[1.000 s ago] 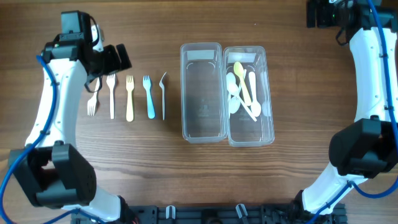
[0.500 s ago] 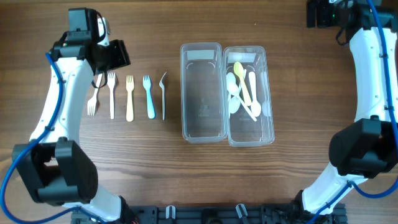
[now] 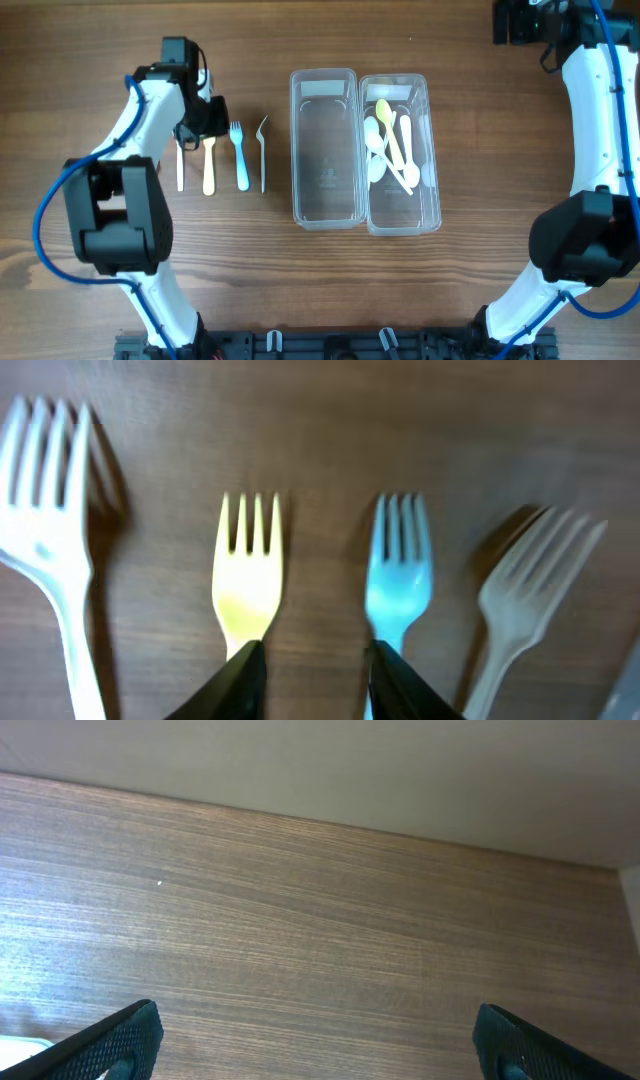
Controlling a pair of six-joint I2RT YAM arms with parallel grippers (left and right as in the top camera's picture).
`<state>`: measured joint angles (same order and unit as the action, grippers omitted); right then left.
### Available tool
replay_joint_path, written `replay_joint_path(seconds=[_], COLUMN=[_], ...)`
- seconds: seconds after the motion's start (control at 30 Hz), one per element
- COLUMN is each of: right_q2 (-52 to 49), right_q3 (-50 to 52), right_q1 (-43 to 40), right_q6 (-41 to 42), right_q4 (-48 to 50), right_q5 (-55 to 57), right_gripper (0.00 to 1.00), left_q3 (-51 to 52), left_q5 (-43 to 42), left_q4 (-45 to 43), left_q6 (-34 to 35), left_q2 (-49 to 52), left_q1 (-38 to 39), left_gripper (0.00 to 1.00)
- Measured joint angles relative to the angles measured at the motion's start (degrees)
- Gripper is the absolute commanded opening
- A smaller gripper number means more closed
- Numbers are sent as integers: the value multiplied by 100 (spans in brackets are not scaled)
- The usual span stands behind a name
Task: Pack container
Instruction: 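Move the left gripper over the forks and lower onto the yellow fork, then close the left gripper on the yellow fork handle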
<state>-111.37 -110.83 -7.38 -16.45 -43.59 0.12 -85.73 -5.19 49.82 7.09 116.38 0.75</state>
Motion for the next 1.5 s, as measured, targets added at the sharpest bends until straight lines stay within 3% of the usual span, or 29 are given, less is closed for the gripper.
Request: replay_joint_path(seconds=[0.03,0.2,0.67,1.5], right_q2=[0,0,0,0], right_q3=[2,2,0,0], right_q1=[0,0,0,0], right_q6=[0,0,0,0], right_q4=[0,0,0,0], right_q5=[0,0,0,0], right_gripper=[100,100,100,100], left_q3=[7,7,9,7], left_q5=[22,216,514,575], left_q4=[68,238,234,219], left_q6=[0,-39,-42,-42], left_q2=[15,17,20,138], left_q1=[-2,-7,-7,-7], left_gripper=[41,46,54,51])
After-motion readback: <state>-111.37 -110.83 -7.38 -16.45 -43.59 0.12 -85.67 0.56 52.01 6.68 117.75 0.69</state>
